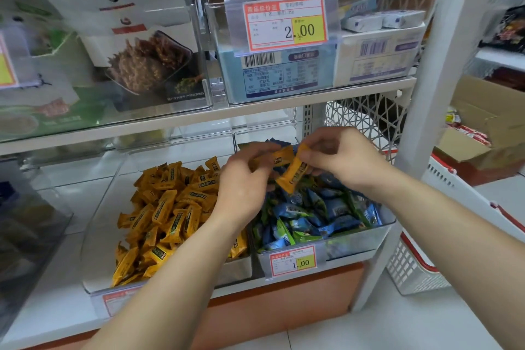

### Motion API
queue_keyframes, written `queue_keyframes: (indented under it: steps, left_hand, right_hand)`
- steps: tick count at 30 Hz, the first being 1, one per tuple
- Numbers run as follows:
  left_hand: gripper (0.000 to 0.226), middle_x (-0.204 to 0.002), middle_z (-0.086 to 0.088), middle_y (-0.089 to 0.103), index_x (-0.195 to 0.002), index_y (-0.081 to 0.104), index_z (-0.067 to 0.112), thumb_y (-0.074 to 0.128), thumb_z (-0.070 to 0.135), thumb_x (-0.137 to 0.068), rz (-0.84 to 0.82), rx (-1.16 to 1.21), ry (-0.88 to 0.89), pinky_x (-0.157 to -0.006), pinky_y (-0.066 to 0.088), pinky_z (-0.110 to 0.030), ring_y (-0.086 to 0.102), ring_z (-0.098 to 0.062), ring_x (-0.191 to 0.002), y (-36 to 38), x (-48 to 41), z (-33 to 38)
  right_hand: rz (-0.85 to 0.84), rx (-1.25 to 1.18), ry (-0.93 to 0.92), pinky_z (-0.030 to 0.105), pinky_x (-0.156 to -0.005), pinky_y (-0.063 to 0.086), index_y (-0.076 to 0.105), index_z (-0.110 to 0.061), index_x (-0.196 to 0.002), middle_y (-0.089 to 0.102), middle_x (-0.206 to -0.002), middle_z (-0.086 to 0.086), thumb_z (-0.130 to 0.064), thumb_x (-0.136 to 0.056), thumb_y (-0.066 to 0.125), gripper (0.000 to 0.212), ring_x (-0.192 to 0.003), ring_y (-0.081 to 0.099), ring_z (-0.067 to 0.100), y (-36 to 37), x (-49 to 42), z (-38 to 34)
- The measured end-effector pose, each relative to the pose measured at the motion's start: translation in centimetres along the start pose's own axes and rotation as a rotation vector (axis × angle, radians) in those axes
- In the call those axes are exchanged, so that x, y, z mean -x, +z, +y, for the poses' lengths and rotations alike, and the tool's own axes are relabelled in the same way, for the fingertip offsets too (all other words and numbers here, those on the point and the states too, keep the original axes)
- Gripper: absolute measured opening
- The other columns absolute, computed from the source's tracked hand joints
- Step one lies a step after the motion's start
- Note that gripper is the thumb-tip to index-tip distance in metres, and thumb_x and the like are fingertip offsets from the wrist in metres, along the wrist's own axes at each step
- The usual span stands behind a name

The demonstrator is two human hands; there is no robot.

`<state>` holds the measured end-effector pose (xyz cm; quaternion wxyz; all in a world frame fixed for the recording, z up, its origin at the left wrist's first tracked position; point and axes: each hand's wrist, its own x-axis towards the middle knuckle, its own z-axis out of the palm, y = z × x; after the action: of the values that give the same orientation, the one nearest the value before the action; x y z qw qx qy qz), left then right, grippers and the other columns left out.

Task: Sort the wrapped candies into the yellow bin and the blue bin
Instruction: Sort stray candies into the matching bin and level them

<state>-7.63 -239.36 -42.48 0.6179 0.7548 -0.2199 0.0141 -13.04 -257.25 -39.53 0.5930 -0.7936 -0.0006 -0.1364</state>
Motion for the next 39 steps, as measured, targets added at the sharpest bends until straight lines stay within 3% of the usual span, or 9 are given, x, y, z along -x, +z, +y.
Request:
queue_keyframes:
  steps: [4, 8, 10, 15, 20, 28, 31, 34, 39]
  left_hand:
    - [0.017, -0.088, 0.003, 0.074, -0.102, 0.071, 0.022, 0.055, 0.028, -0.101, -0.034, 0.235, -0.114, -0.062, 0.055, -0.022, 0.07, -0.013, -0.079, 0.6, 0.2, 1.0]
    - [0.017, -0.092, 0.02, 0.069, -0.105, 0.067, 0.035, 0.071, 0.037, -0.089, -0.021, -0.259, 0.087, -0.073, 0.046, -0.007, 0.064, 0.004, -0.087, -0.8, 0.0, -0.1]
    - [0.021, -0.094, 0.025, 0.066, -0.109, 0.067, 0.037, 0.071, 0.039, -0.088, -0.014, -0.444, 0.133, -0.071, 0.039, -0.002, 0.06, 0.008, -0.086, -1.9, 0.0, -0.5]
    - [0.026, -0.105, 0.013, 0.07, -0.113, 0.069, 0.031, 0.068, 0.041, -0.089, -0.025, -0.69, 0.234, -0.076, 0.047, -0.024, 0.062, -0.01, -0.094, -3.1, -0.1, -2.0]
    - [0.028, -0.105, 0.015, 0.069, -0.113, 0.069, 0.033, 0.068, 0.044, -0.088, -0.041, -0.701, 0.24, -0.072, 0.039, -0.013, 0.06, -0.005, -0.092, -3.3, -0.3, -2.5]
    - [0.025, -0.101, 0.018, 0.067, -0.11, 0.068, 0.035, 0.067, 0.045, -0.088, -0.064, -0.688, 0.226, -0.068, 0.033, -0.005, 0.057, -0.003, -0.087, -3.4, -0.5, -2.5]
    - [0.021, -0.097, 0.02, 0.066, -0.108, 0.068, 0.036, 0.066, 0.045, -0.089, -0.083, -0.674, 0.219, -0.067, 0.035, -0.007, 0.057, -0.002, -0.084, -3.4, -0.4, -2.4]
    - [0.019, -0.094, 0.02, 0.065, -0.106, 0.067, 0.037, 0.066, 0.044, -0.089, -0.092, -0.664, 0.215, -0.065, 0.037, -0.008, 0.057, -0.001, -0.083, -3.4, -0.2, -2.2]
    - [0.018, -0.092, 0.021, 0.065, -0.105, 0.068, 0.038, 0.068, 0.043, -0.088, -0.095, -0.627, 0.196, -0.065, 0.039, -0.01, 0.058, -0.001, -0.082, -3.3, 0.1, -2.0]
  right_hand:
    - [0.063, -0.184, 0.003, 0.033, -0.066, 0.062, 0.063, -0.005, -0.083, 0.067, -0.081, 0.012, 0.001, -0.086, 0.072, 0.012, -0.065, 0.069, 0.023, 2.0, -0.3, -0.6]
    - [0.2, -0.15, 0.065, 0.039, -0.064, 0.061, 0.067, -0.009, -0.084, 0.07, -0.077, 0.005, -0.017, -0.095, 0.066, 0.014, -0.067, 0.071, 0.021, 1.9, -2.2, 1.3]
    - [0.239, 0.175, 0.155, 0.039, -0.069, 0.058, 0.069, -0.014, -0.092, 0.074, -0.089, 0.005, -0.027, -0.1, 0.058, 0.019, -0.074, 0.069, 0.021, 0.9, -3.4, 3.7]
    - [-0.179, 0.774, 0.355, 0.031, -0.081, 0.047, 0.058, -0.023, -0.132, 0.062, -0.131, 0.003, -0.052, -0.097, 0.05, 0.046, -0.104, 0.06, 0.022, 0.8, -4.7, 9.2]
    - [-0.293, 0.937, 0.376, 0.042, -0.093, 0.051, 0.057, -0.022, -0.13, 0.059, -0.134, 0.009, -0.061, -0.088, 0.048, 0.058, -0.112, 0.058, 0.03, 1.6, -5.5, 10.3]
    - [-0.388, 1.018, 0.373, 0.03, -0.065, 0.042, 0.054, -0.017, -0.129, 0.063, -0.125, 0.009, -0.05, -0.095, 0.054, 0.048, -0.095, 0.058, 0.023, 1.0, -5.2, 9.0]
    - [-0.454, 1.013, 0.373, 0.028, -0.071, 0.043, 0.049, -0.022, -0.139, 0.059, -0.133, 0.006, -0.037, -0.091, 0.062, 0.052, -0.107, 0.059, 0.024, 0.4, -4.7, 8.0]
    - [-0.473, 1.011, 0.35, 0.026, -0.06, 0.044, 0.062, -0.027, -0.107, 0.067, -0.11, 0.003, -0.026, -0.089, 0.066, 0.018, -0.086, 0.061, 0.015, 0.1, -4.2, 7.6]
    - [-0.296, 0.888, 0.259, 0.025, -0.07, 0.049, 0.065, -0.032, -0.094, 0.068, -0.098, -0.007, -0.02, -0.089, 0.069, 0.014, -0.09, 0.064, 0.015, 0.0, -3.3, 7.8]
